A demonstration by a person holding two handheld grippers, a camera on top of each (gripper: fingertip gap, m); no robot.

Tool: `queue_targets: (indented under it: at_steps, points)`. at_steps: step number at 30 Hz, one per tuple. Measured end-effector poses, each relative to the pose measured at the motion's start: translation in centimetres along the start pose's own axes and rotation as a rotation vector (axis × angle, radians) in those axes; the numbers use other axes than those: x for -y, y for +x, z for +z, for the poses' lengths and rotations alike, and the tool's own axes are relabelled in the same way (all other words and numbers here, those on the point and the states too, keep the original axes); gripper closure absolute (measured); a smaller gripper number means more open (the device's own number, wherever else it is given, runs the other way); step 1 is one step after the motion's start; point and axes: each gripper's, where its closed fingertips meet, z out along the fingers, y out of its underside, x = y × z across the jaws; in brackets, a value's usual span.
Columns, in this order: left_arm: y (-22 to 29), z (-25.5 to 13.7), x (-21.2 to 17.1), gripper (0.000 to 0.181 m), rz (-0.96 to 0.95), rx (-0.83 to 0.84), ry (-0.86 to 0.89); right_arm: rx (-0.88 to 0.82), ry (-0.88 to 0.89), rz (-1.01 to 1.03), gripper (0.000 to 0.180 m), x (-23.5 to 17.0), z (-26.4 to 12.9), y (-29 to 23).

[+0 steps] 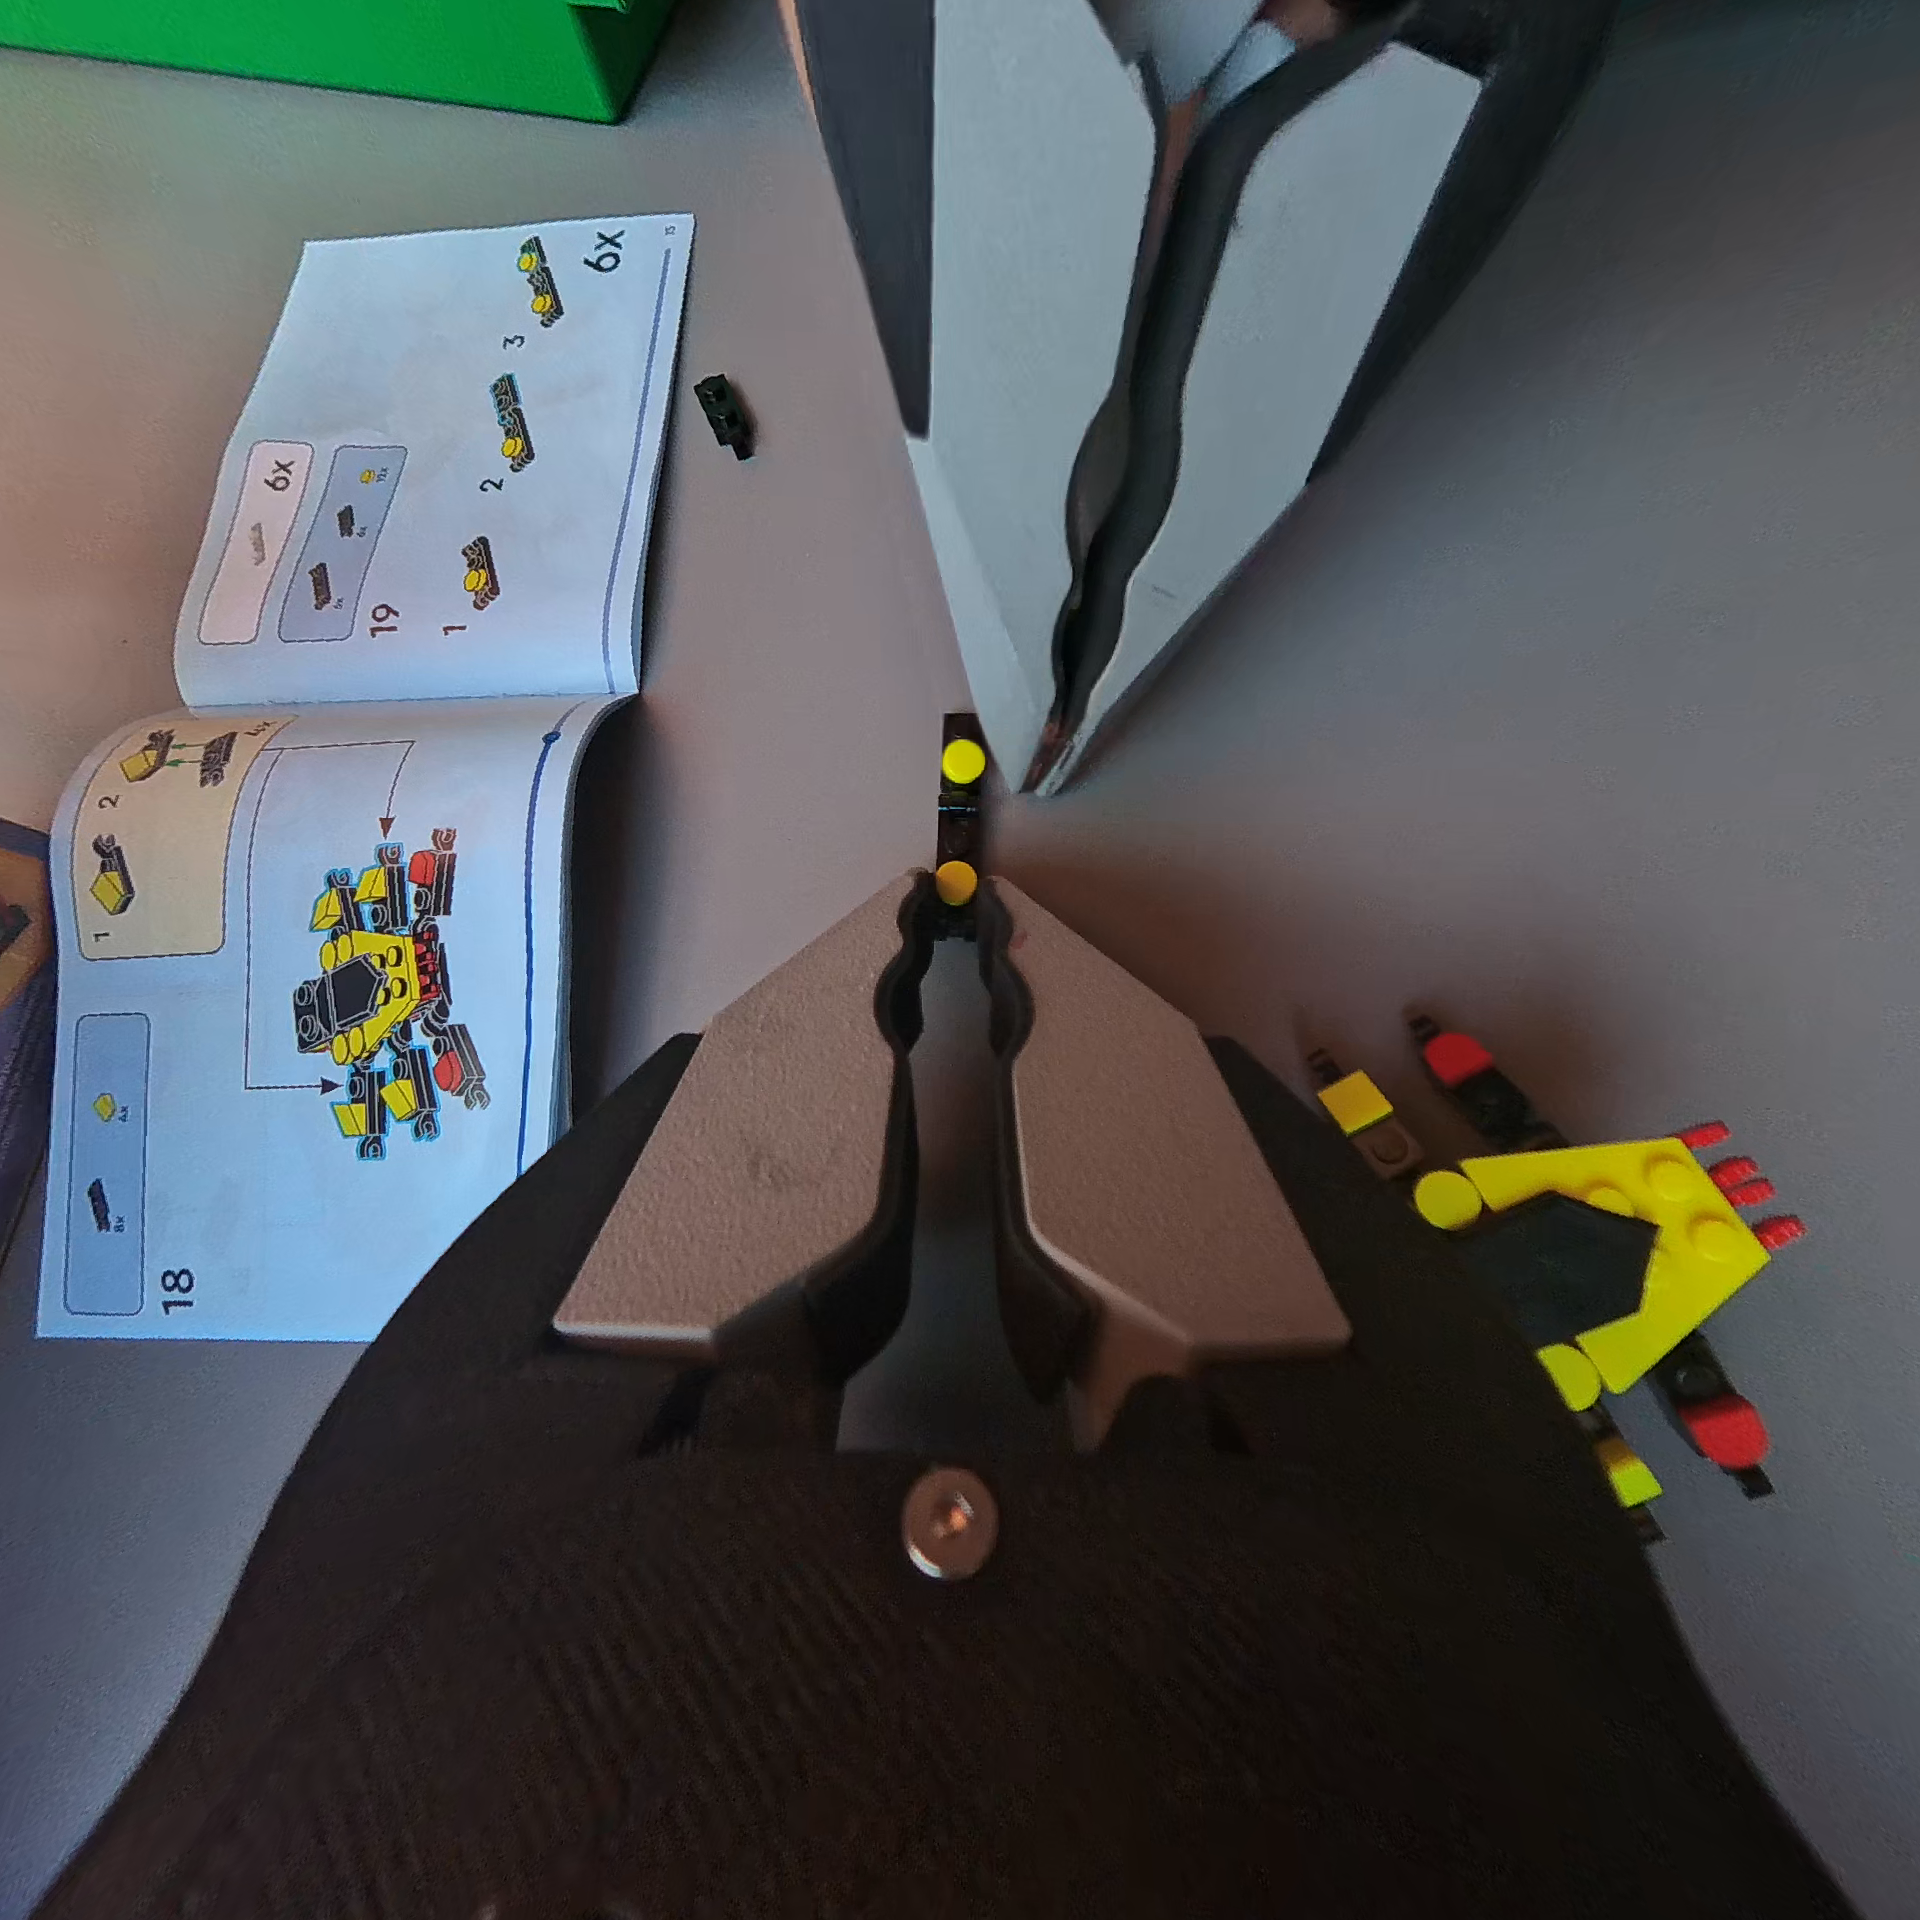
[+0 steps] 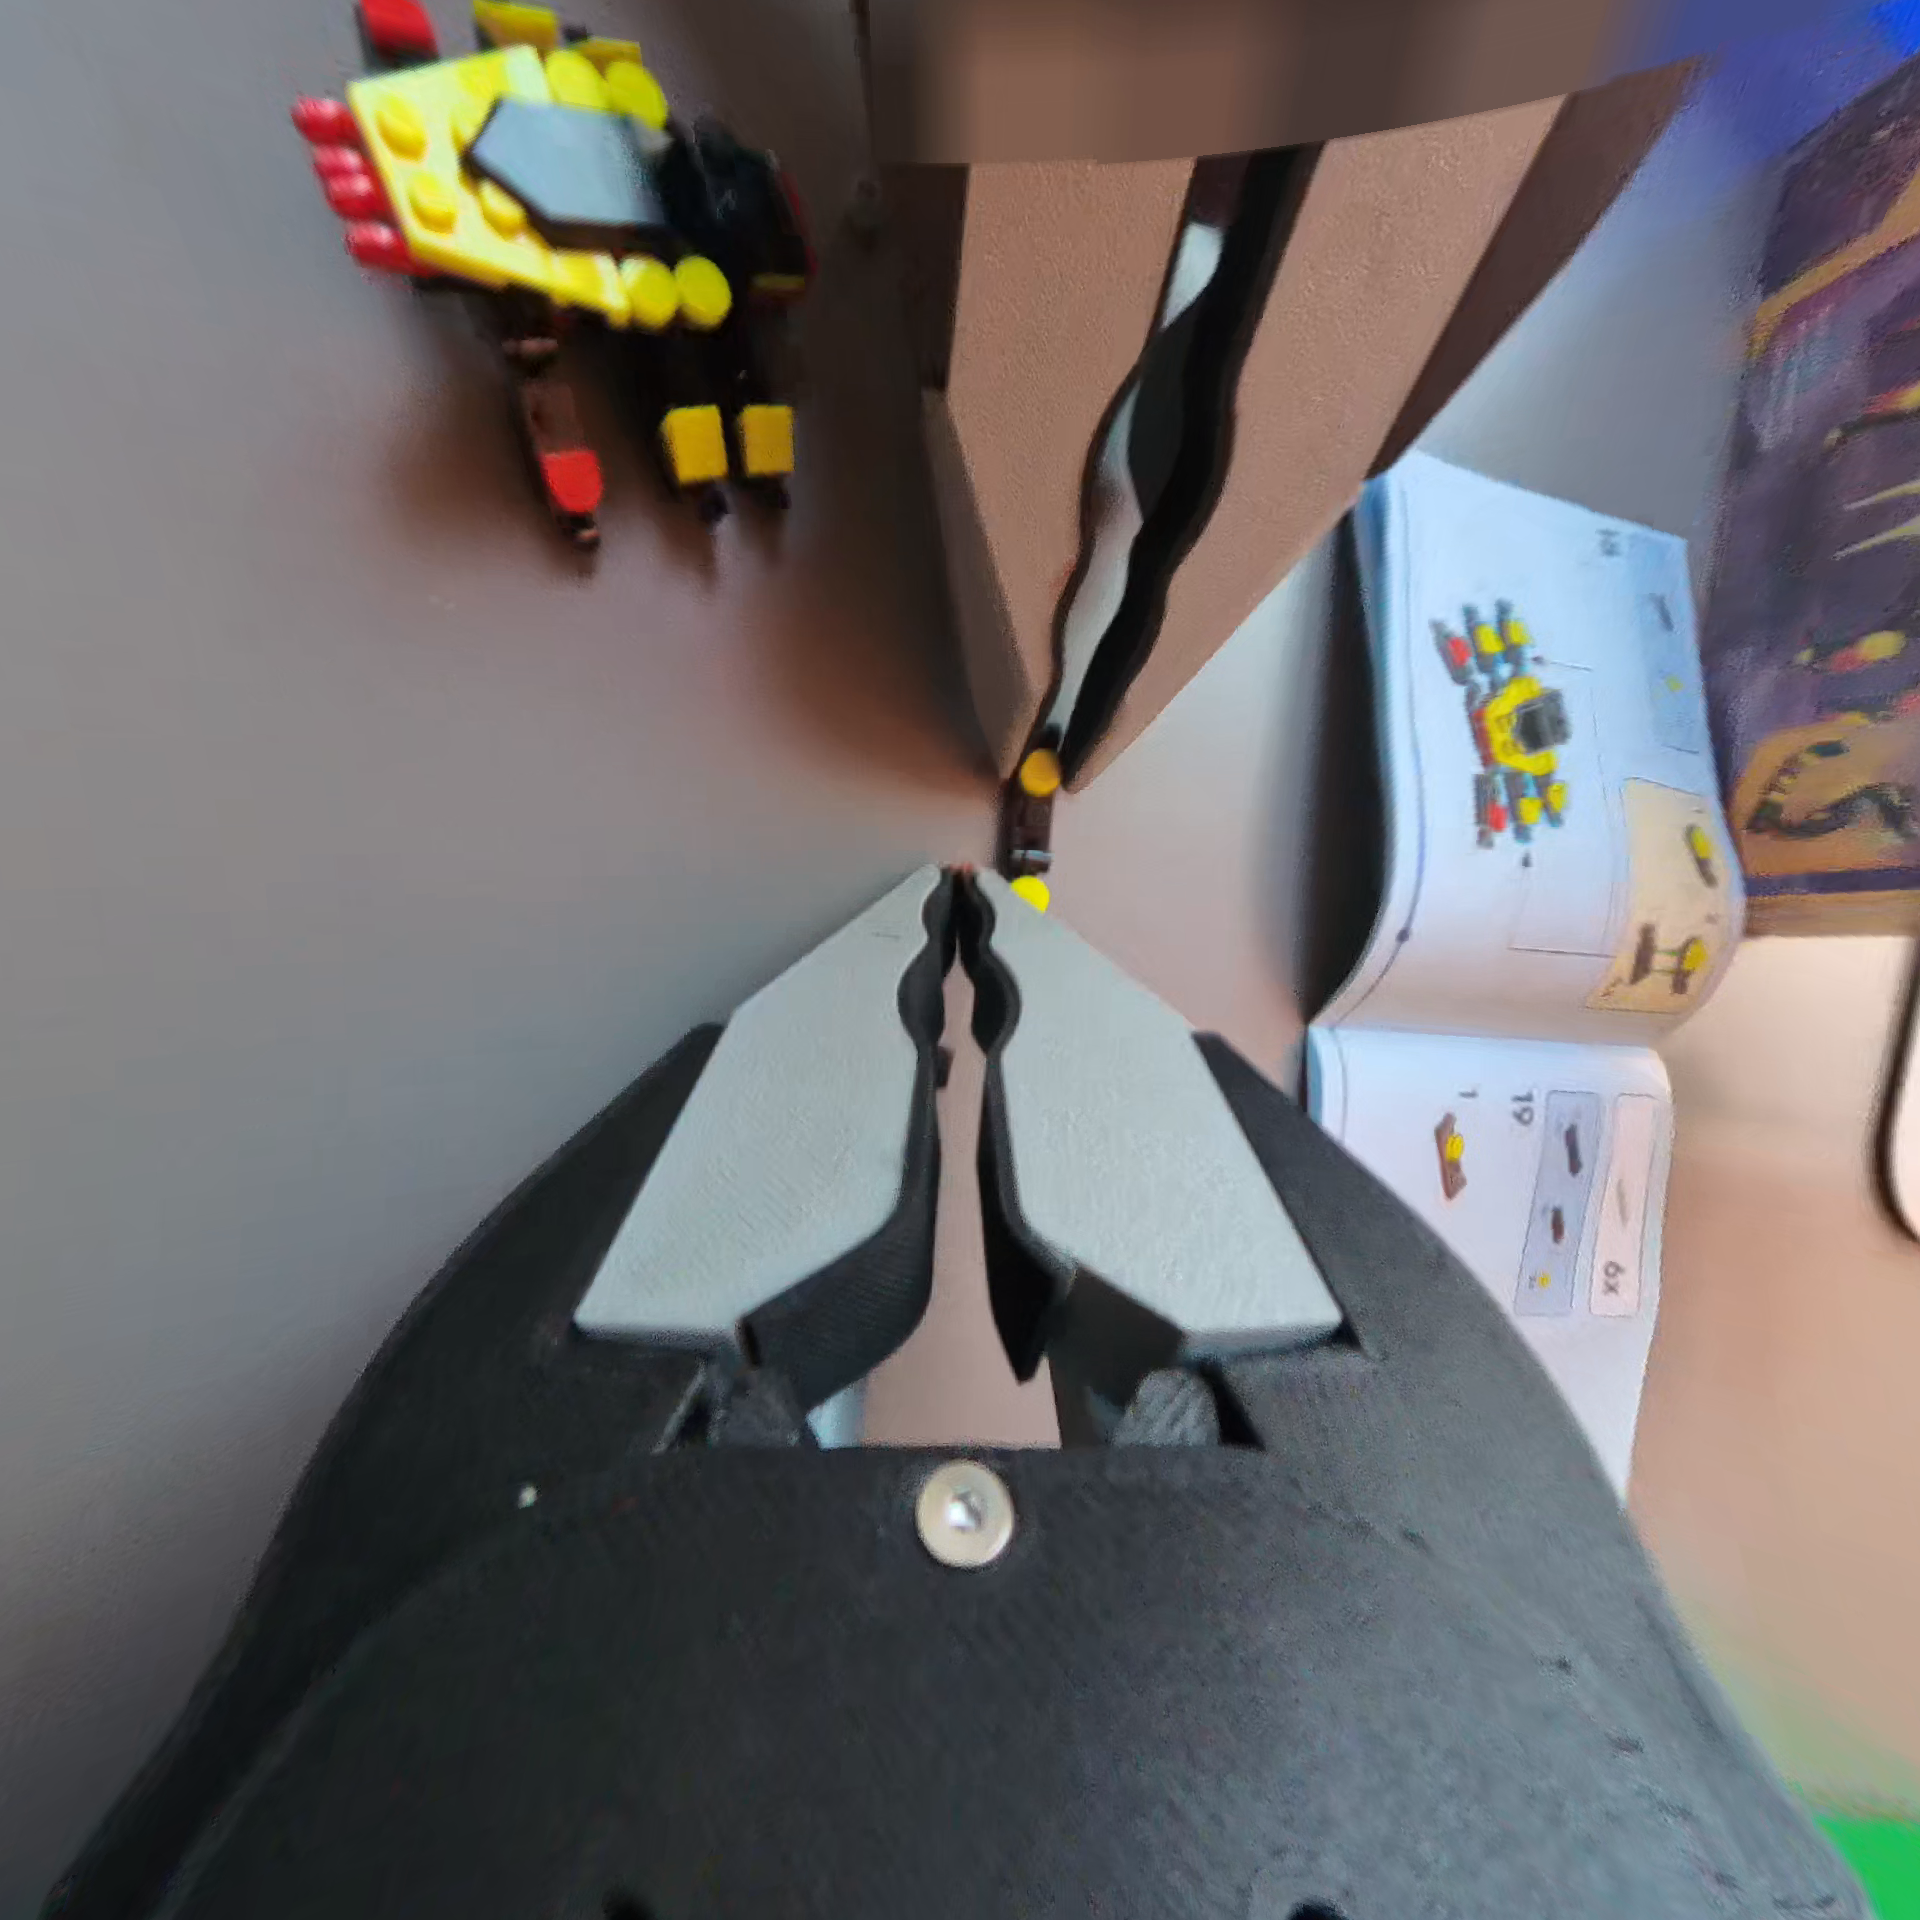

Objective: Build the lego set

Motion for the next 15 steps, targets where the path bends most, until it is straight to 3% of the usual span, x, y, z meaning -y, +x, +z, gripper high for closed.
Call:
queue_targets:
  at_steps: [2, 8, 15]
  points:
    - [-0.1, 0.0, 0.0, 0.175, -0.003, 0.008, -0.001, -0.047, -0.011, 0.007, 0.180, -0.3, 0.0, 0.8]
    - [0.0, 0.0, 0.0, 0.176, 0.005, 0.010, 0.001, 0.086, 0.127, 0.108, 0.180, 0.9, -1.0, -0.4]
    - [0.0, -0.1, 0.1, 0.176, 0.139, 0.081, 0.005, 0.095, 0.236, 0.403, 0.180, 0.3, -2.7, 2.3]
